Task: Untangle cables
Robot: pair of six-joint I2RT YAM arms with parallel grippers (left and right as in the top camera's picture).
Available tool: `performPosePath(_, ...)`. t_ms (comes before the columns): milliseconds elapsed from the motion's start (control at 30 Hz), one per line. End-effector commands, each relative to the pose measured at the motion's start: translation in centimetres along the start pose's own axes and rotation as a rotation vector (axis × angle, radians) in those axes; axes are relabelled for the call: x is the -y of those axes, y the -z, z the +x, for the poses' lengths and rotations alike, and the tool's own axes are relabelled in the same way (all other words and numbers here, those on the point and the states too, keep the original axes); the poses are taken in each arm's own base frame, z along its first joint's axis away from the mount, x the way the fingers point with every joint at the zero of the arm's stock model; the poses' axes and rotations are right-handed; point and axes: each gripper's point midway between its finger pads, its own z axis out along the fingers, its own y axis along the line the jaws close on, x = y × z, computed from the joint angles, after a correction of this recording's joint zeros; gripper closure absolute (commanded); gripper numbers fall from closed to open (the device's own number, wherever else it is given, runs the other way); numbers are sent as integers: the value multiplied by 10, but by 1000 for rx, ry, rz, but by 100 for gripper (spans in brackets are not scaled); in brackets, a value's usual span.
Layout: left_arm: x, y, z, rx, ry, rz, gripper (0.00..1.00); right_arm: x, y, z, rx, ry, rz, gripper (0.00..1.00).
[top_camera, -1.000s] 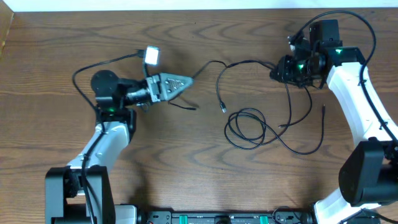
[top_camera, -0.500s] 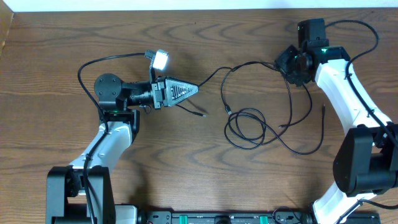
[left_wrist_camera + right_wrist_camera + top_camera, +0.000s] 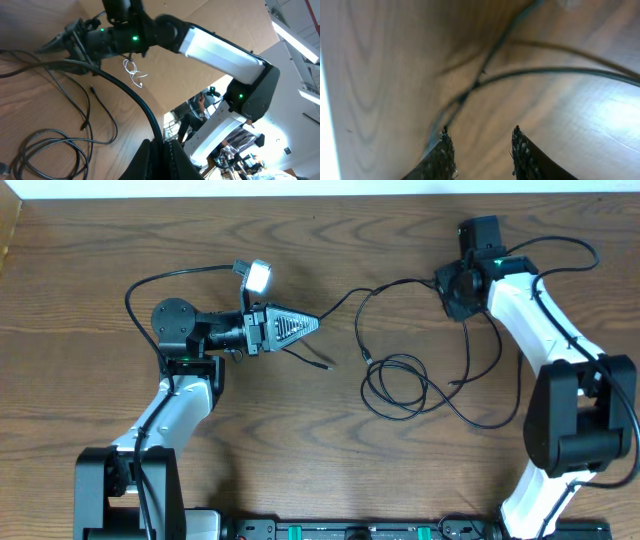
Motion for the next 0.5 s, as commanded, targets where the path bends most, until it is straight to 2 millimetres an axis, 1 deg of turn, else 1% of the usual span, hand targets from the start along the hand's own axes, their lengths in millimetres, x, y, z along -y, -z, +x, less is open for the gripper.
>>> performPosePath(0, 4, 0, 0, -14, -41, 8, 92, 4, -26, -5, 38, -56, 19, 69)
performPosePath(67, 4, 0, 0, -15, -41, 8, 93, -2, -38, -9, 49, -48, -8, 72)
performPosePath(133, 4, 0, 0, -18, -41, 9, 93, -7, -45, -12, 61, -23, -32, 77)
performPosePath(167, 5, 0, 1, -21, -41, 11, 93, -9, -48, -12, 63, -13, -41, 80)
performPosePath(233, 5, 0, 1, -24, -41, 12, 92, -14, -48, -14, 72, 23, -61, 93)
performPosePath(267, 5, 0, 2, -30, -42, 14, 93, -18, -46, -19, 88, 57, -76, 99)
performPosePath(367, 6, 0, 5, -46, -41, 20, 92, -36, -35, -30, 127, 210, -141, 99)
performPosePath(467, 6, 0, 5, -45, -42, 20, 92, -46, -14, -39, 163, 350, -168, 99)
